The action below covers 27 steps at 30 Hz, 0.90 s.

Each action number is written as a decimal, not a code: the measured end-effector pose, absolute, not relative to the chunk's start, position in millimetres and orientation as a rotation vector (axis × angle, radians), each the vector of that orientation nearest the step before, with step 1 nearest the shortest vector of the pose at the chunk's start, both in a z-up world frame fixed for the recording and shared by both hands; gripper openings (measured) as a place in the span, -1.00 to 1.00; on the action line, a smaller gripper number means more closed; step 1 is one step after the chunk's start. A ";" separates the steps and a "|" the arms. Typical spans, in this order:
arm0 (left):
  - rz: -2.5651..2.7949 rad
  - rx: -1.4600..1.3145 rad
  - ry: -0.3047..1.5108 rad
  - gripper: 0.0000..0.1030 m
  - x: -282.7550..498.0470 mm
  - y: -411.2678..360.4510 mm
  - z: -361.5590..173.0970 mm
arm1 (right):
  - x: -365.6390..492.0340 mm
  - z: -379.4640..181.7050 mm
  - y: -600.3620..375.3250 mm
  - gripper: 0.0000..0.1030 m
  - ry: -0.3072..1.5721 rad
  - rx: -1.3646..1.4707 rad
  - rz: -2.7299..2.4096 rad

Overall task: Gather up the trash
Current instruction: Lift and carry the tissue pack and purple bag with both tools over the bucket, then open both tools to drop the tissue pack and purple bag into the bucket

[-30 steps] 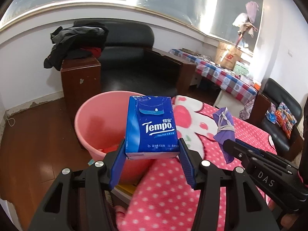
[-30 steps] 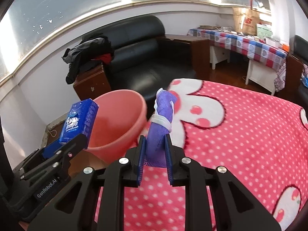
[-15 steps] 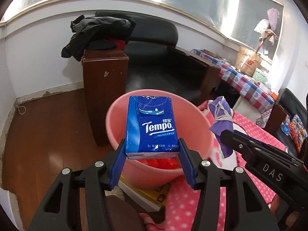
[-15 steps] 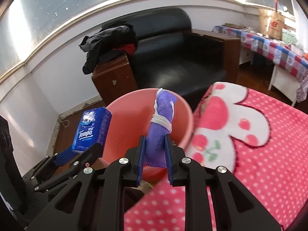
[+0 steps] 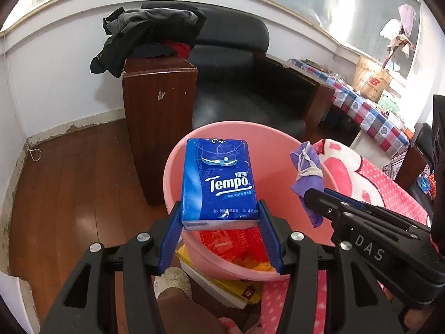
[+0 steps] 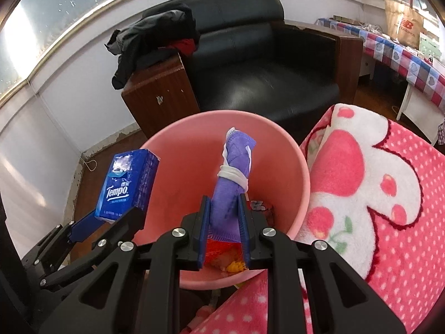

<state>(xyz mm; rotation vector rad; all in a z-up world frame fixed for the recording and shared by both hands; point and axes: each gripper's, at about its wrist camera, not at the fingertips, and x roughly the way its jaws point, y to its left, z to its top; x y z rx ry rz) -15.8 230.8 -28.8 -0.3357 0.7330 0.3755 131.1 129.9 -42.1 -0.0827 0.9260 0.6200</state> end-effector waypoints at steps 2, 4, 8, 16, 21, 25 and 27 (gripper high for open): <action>0.377 -0.326 0.754 0.02 -10.1 231.4 -32.6 | 134.1 -45.3 131.2 -0.61 0.935 -0.085 0.618; 0.374 -0.329 0.769 0.02 -6.9 232.5 -35.5 | 136.9 -49.2 131.6 -0.61 0.947 -0.087 0.618; 0.373 -0.319 0.776 0.02 -2.4 232.1 -37.5 | 140.6 -54.9 131.0 -0.61 0.963 -0.089 0.614; 0.367 -0.320 0.785 0.03 -1.5 229.7 -39.6 | 139.3 -57.1 125.8 -0.58 0.972 -0.087 0.610; 0.366 -0.326 0.775 0.03 -3.5 227.6 -36.8 | 138.6 -59.0 119.9 -0.58 0.990 -0.081 0.602; 0.367 -0.323 0.771 0.04 -6.3 225.1 -34.6 | 137.3 -57.6 115.4 -0.58 0.991 -0.070 0.599; 0.366 -0.320 0.767 0.05 -7.8 223.7 -32.8 | 135.1 -55.3 113.2 -0.58 0.987 -0.066 0.604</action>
